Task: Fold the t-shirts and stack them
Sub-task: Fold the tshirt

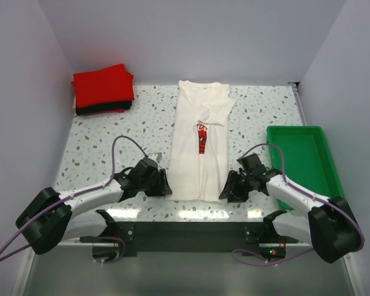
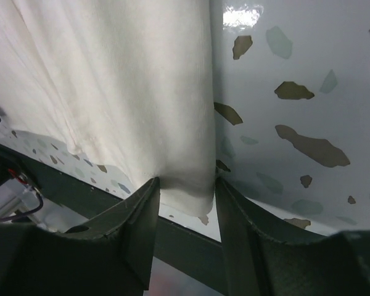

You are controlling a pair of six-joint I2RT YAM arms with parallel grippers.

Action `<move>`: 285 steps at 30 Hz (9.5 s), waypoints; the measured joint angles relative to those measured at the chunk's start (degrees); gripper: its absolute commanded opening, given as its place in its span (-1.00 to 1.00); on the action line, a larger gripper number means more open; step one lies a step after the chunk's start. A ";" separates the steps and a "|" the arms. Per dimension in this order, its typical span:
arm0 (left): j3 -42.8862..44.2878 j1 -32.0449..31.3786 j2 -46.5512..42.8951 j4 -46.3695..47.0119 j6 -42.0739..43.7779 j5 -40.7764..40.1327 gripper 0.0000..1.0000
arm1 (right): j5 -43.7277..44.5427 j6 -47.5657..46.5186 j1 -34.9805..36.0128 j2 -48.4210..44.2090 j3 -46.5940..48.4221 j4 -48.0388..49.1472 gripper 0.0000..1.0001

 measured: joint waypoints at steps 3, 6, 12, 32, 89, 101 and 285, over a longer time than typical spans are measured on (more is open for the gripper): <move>-0.92 0.02 0.00 1.97 -1.07 0.66 -0.08 | -1.51 0.66 -0.07 -0.07 -1.01 0.48 -0.18; -1.77 0.02 -0.07 3.61 -1.46 1.22 -0.15 | -2.49 1.44 -0.07 -0.76 -2.10 1.09 -0.23; -3.15 0.02 0.26 5.86 -2.84 1.95 -0.59 | -2.78 2.62 -0.07 -1.53 -3.45 1.49 -0.63; -8.24 -9.35 -12.44 0.48 -10.47 -0.37 -1.00 | 0.37 0.48 -0.35 -23.89 -3.72 -16.39 -0.98; 56.28 24.83 49.27 2.78 4.74 9.62 0.01 | 6.10 -3.08 -17.33 50.36 55.65 5.99 -0.25; 50.21 26.47 39.21 2.12 5.31 4.92 -0.48 | 8.37 -4.96 -18.18 41.99 52.43 5.79 0.11; -10.78 11.82 -5.46 12.02 -4.94 8.70 -1.00 | 9.05 14.56 5.31 -1.79 -2.05 13.16 -1.00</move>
